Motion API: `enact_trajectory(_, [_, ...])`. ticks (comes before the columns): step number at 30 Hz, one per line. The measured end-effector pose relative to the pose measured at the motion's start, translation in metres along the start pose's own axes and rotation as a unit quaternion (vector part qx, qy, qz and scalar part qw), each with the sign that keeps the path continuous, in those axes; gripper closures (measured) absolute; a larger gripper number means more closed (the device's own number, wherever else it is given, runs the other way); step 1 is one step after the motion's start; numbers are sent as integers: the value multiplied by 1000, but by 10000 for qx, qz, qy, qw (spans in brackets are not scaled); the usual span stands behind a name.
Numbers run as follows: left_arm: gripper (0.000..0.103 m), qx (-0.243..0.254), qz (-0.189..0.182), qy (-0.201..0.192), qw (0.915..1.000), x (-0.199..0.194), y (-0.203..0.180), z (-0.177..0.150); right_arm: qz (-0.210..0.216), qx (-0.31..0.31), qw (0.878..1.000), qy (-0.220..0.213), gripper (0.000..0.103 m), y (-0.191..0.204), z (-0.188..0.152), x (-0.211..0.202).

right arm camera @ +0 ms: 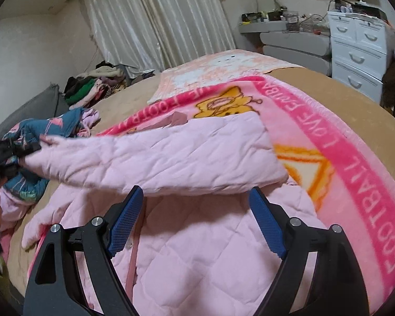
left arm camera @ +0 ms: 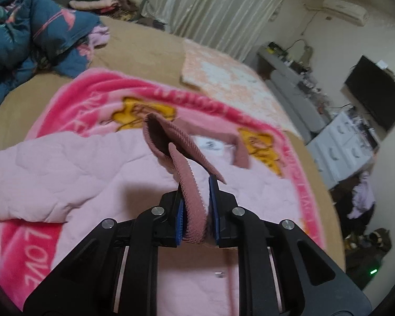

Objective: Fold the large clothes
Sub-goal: 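Lay the cuff flat on the jacket front and open the left tool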

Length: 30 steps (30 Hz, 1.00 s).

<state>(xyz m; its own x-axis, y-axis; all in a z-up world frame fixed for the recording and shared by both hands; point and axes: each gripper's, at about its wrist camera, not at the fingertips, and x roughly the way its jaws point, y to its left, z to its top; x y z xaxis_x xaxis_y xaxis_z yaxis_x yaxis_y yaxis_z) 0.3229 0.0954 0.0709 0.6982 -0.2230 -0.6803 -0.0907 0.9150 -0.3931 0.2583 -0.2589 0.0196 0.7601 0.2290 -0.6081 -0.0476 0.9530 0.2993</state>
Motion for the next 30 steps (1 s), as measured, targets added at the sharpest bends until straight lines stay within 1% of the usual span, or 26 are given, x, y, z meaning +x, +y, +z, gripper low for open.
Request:
enact_trajectory(3, [94, 7, 289, 236, 9993, 24, 19, -13, -121, -112, 9998, 68, 21, -1, 5, 9])
enact_trajectory(5, [94, -36, 440, 466, 9979, 42, 36, -28, -194, -209, 9995, 143, 21, -1, 9, 18])
enact_trajectory(7, [94, -31, 601, 589, 9965, 52, 50, -40, -257, -407, 9983, 336, 18, 1, 13, 32])
enact_trajectory(12, [92, 18, 777, 917, 9927, 73, 75, -68, -460, -728, 9942, 652, 18, 7, 15, 68])
enact_trajectory(15, [88, 96, 814, 921, 9924, 76, 81, -77, -641, -760, 9904, 962, 18, 3, 10, 96])
enact_trajectory(16, [87, 94, 817, 913, 9924, 75, 83, -78, -769, -701, 9877, 1168, 18, -3, 6, 110])
enact_trajectory(17, [86, 100, 819, 910, 9924, 75, 83, -78, -846, -647, 9860, 1283, 18, -7, 3, 117])
enact_trajectory(19, [81, 125, 848, 910, 9922, 74, 82, -79, -849, -515, 9847, 1432, 14, -15, -3, 129])
enact_trajectory(22, [75, 81, 825, 922, 9923, 73, 85, -80, -902, -500, 9838, 1464, 13, -21, -8, 139])
enact_trajectory(26, [75, -15, 802, 908, 9926, 69, 86, -82, -937, -449, 9831, 1505, 11, -17, -7, 134])
enact_trajectory(29, [72, 31, 820, 858, 9929, 59, 83, -80, -669, -258, 9880, 1368, 11, -15, -3, 114])
enact_trajectory(30, [68, 53, 834, 833, 9930, 56, 82, -79, -609, -252, 9892, 1308, 11, -13, -2, 108])
